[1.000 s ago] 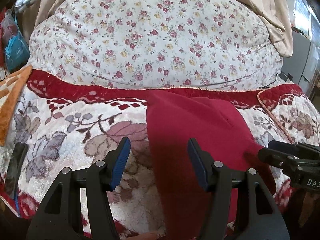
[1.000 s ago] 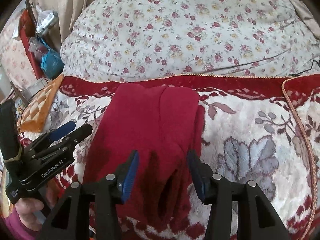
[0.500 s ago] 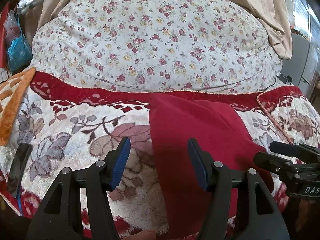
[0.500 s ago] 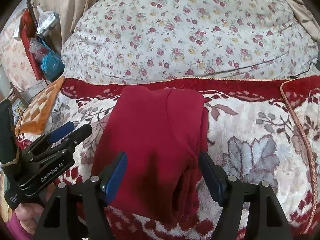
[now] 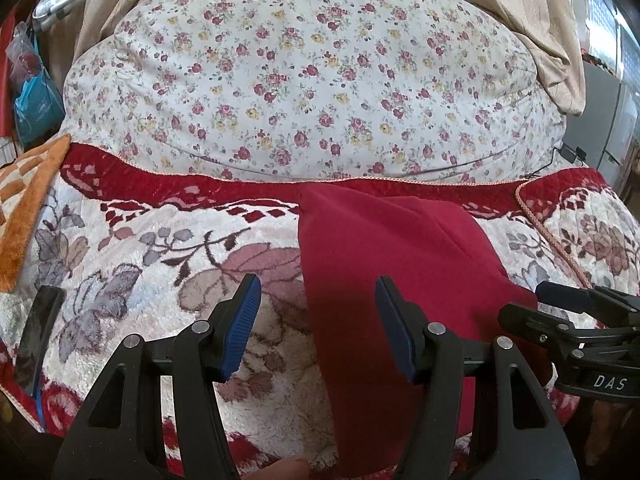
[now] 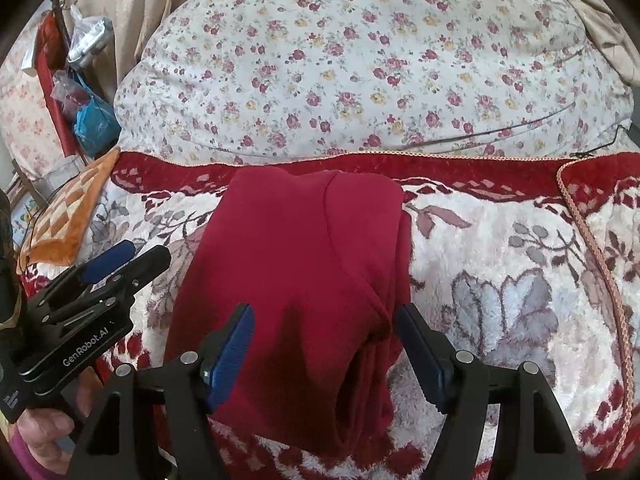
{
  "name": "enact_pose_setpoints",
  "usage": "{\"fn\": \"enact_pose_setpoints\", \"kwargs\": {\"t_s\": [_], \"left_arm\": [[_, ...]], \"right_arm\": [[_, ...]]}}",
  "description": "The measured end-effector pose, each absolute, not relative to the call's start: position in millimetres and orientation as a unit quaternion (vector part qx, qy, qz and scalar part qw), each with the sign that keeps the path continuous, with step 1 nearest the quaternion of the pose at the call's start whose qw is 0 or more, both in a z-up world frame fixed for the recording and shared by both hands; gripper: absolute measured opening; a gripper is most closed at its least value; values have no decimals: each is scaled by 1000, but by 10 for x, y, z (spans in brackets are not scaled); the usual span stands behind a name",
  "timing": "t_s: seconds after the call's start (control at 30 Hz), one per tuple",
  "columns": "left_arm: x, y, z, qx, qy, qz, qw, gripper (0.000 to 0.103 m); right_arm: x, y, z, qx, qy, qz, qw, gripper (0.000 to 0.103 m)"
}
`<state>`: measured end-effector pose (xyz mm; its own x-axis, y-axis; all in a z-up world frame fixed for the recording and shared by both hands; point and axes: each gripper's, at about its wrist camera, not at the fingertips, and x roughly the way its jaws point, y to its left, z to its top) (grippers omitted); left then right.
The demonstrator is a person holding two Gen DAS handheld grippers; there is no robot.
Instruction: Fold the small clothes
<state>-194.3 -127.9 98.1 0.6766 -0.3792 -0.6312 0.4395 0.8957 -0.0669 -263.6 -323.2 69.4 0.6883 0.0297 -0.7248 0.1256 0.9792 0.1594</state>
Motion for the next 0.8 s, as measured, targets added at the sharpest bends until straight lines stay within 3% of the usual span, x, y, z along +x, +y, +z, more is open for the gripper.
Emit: {"fn": "enact_pose_setpoints", "kwargs": {"t_s": [0.8], "left_arm": [[-1912,-1299,929,53,338,-225,912,59]], "right_arm": [[-2577,-3224,617,100,405,-19,909,72]]}}
